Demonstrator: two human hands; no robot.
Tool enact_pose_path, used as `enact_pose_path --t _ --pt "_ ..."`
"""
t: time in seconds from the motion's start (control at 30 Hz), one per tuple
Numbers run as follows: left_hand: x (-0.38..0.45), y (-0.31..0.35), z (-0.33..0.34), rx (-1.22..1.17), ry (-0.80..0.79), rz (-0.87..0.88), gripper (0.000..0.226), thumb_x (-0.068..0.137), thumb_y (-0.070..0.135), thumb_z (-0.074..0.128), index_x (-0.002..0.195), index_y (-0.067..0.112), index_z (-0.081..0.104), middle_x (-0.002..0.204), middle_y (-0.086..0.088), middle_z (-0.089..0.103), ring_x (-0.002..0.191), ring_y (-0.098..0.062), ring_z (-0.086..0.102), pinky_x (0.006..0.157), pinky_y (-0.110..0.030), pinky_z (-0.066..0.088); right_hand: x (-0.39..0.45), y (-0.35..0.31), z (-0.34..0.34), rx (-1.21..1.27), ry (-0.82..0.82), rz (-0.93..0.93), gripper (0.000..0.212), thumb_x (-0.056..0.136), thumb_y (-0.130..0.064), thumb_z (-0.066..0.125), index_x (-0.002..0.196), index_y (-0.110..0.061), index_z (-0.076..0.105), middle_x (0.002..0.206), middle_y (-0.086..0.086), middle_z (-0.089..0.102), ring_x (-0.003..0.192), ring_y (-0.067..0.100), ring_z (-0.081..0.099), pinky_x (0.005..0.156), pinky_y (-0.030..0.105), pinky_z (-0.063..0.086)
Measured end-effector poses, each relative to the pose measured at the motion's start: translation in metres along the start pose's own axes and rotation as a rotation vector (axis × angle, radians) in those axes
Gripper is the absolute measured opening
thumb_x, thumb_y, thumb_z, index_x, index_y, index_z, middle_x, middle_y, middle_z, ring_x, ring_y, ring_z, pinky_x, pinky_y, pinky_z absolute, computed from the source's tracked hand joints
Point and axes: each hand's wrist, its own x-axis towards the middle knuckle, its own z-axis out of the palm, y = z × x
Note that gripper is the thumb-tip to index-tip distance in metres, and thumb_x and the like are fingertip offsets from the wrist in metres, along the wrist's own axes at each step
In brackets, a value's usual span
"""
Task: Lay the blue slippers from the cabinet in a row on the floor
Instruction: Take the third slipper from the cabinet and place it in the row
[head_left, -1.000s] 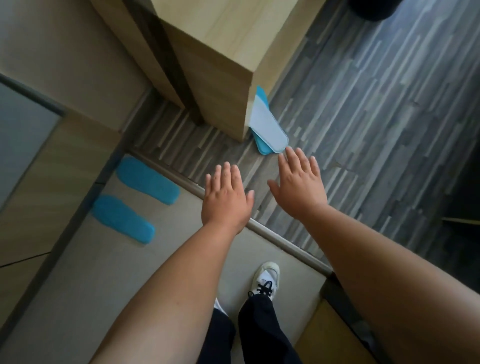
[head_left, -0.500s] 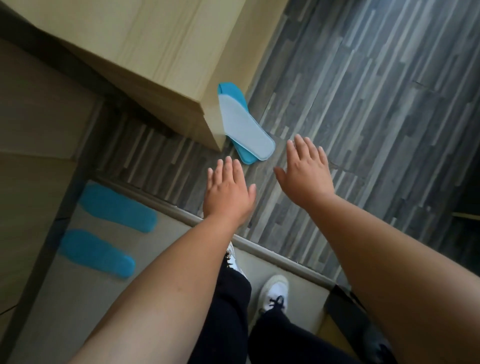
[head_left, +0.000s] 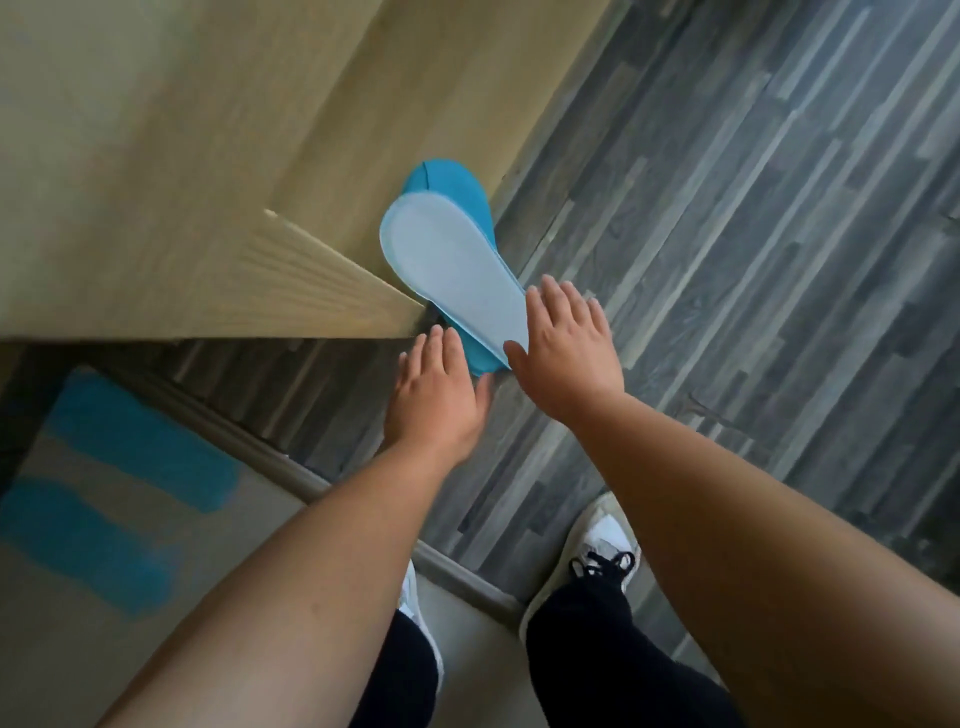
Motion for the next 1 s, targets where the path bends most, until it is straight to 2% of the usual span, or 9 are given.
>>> enact_pose_path --t 0.13,0.2,0.33,0.43,0.5,0.6,0.7,0.83,1.0 --pt "0.034 0.016 0.015 -0.297 0.076 -0.269 0.061 0.097 0.040 0.042 0.146 0.007 0.028 0.151 -0.015 0.036 0.137 -0.031 0.036 0.108 -0.043 0.035 0.032 0.013 0.012 0.057 -0.010 0.032 0.067 0.100 -0.048 0.036 0.154 -0.012 0.017 0.163 0.010 0.015 0.151 0.028 0.011 0.122 0.046 0.008" --pt "0.054 0.021 0.020 -0.455 0.105 -0.428 0.049 0.097 0.037 0.046 0.135 0.008 0.040 0.139 -0.017 0.048 0.126 -0.034 0.047 0.097 -0.044 0.043 0.049 0.013 0.018 0.123 -0.009 0.061 0.066 0.099 -0.046 0.040 0.152 -0.011 0.023 0.161 0.012 0.022 0.148 0.030 0.020 0.120 0.046 0.016" --pt "0.087 0.017 0.034 -0.645 0.135 -0.540 0.034 0.095 0.031 0.051 0.117 0.005 0.052 0.126 -0.016 0.060 0.117 -0.035 0.056 0.092 -0.041 0.046 0.087 0.005 0.029 0.352 -0.141 0.106 0.052 0.098 -0.036 0.045 0.143 -0.012 0.035 0.140 0.013 0.047 0.122 0.035 0.051 0.092 0.044 0.043" --pt "0.099 0.010 0.037 -0.721 0.152 -0.587 0.031 0.095 0.028 0.052 0.113 0.004 0.054 0.121 -0.017 0.063 0.112 -0.035 0.060 0.089 -0.038 0.047 0.098 0.003 0.035 0.452 -0.153 0.146 0.035 0.098 -0.031 0.044 0.128 -0.014 0.051 0.122 0.011 0.059 0.103 0.031 0.058 0.075 0.036 0.043" --pt "0.098 0.008 0.034 -0.732 0.168 -0.587 0.028 0.096 0.028 0.050 0.108 0.004 0.056 0.114 -0.015 0.065 0.106 -0.034 0.061 0.080 -0.033 0.043 0.094 0.007 0.037 0.509 -0.091 0.201 0.025 0.097 -0.028 0.045 0.111 -0.013 0.059 0.107 0.010 0.064 0.089 0.028 0.056 0.068 0.033 0.038" --pt "0.082 0.011 0.023 -0.777 0.182 -0.548 0.023 0.097 0.025 0.049 0.104 0.006 0.059 0.107 -0.012 0.067 0.098 -0.031 0.061 0.078 -0.032 0.043 0.074 0.014 0.026 0.570 -0.028 0.269 0.020 0.094 -0.028 0.049 0.094 -0.012 0.061 0.090 0.007 0.061 0.085 0.029 0.056 0.063 0.031 0.035" --pt "0.055 0.019 -0.002 -0.808 0.166 -0.488 0.019 0.097 0.023 0.049 0.101 0.008 0.059 0.105 -0.012 0.068 0.097 -0.032 0.062 0.082 -0.037 0.048 0.042 0.016 -0.005 0.642 -0.016 0.316 0.019 0.092 -0.027 0.055 0.094 -0.011 0.065 0.088 0.005 0.062 0.085 0.027 0.057 0.066 0.034 0.043" --pt "0.009 0.033 -0.053 -0.760 0.119 -0.397 0.021 0.097 0.024 0.048 0.101 0.008 0.061 0.103 -0.012 0.069 0.095 -0.032 0.061 0.072 -0.031 0.040 -0.013 0.015 -0.055 0.704 -0.016 0.378 0.015 0.090 -0.030 0.061 0.089 -0.015 0.066 0.086 0.005 0.066 0.085 0.027 0.063 0.072 0.034 0.050" --pt "-0.062 0.042 -0.111 -0.744 0.056 -0.254 0.020 0.097 0.023 0.047 0.095 0.009 0.061 0.100 -0.012 0.068 0.092 -0.031 0.060 0.076 -0.034 0.045 -0.097 0.003 -0.107 0.895 -0.025 0.511 0.014 0.090 -0.024 0.066 0.087 -0.011 0.068 0.084 0.011 0.072 0.076 0.029 0.070 0.077 0.046 0.059"
